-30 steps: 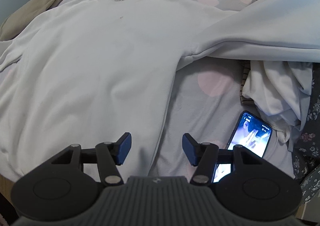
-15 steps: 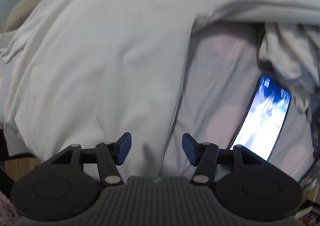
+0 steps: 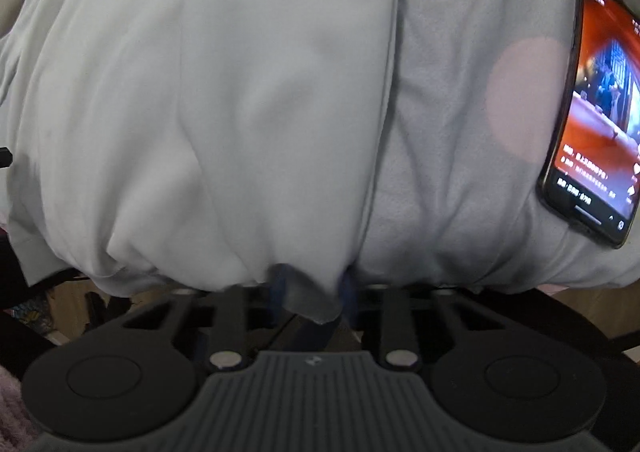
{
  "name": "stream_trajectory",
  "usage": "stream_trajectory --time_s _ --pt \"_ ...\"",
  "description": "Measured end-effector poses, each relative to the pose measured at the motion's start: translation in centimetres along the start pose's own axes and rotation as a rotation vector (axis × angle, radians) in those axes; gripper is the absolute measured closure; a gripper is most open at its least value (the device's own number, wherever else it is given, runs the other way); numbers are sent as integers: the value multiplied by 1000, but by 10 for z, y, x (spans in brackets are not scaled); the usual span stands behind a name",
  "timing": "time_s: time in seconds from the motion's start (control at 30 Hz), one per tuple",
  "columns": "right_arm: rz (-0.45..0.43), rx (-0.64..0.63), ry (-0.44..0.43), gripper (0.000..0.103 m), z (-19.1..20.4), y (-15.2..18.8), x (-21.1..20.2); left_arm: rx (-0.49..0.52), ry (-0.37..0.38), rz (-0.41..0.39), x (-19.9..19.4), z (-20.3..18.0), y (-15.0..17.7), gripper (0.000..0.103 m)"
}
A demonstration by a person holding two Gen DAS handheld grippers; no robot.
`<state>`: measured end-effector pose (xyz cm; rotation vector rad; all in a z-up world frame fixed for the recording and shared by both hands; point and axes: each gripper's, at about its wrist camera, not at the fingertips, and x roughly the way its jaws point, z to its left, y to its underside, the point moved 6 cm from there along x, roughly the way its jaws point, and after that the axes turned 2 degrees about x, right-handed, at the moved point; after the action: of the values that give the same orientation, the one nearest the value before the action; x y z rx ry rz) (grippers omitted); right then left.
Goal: Fold clothes
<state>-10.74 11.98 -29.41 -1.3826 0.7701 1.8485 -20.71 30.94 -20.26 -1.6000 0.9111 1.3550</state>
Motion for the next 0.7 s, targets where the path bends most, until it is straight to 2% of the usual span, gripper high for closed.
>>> stream_trajectory --time_s 0.03,0.1,0.17,0.23,0.33,0.43,0.53,0.57,0.6,0.7 --pt "10 -14 -6 97 2 2 -3 -9 -4 1 0 4 2 85" --pt "49 -86 35 98 8 6 -11 -33 -13 0 -3 14 4 85" --pt "74 -185 111 100 13 10 -21 -60 -22 -4 -7 25 6 85" --pt "108 -231 159 101 10 13 -28 -91 -29 -13 -10 35 6 85" --pt "133 -247 204 101 5 10 -30 -125 -34 -30 -15 46 2 85" --pt "147 -252 193 100 9 7 -26 -155 -54 -50 -19 57 -5 84" --pt "135 -287 209 87 13 3 -33 -214 -74 -86 -31 79 -12 78" --pt "121 -296 208 79 16 1 -38 -239 -81 -107 -38 88 -13 75" --pt "97 -302 205 63 19 -2 -45 -272 -90 -127 -44 100 -14 74" --pt "16 -316 193 62 28 -16 -67 -378 -115 -187 -62 137 -21 74"
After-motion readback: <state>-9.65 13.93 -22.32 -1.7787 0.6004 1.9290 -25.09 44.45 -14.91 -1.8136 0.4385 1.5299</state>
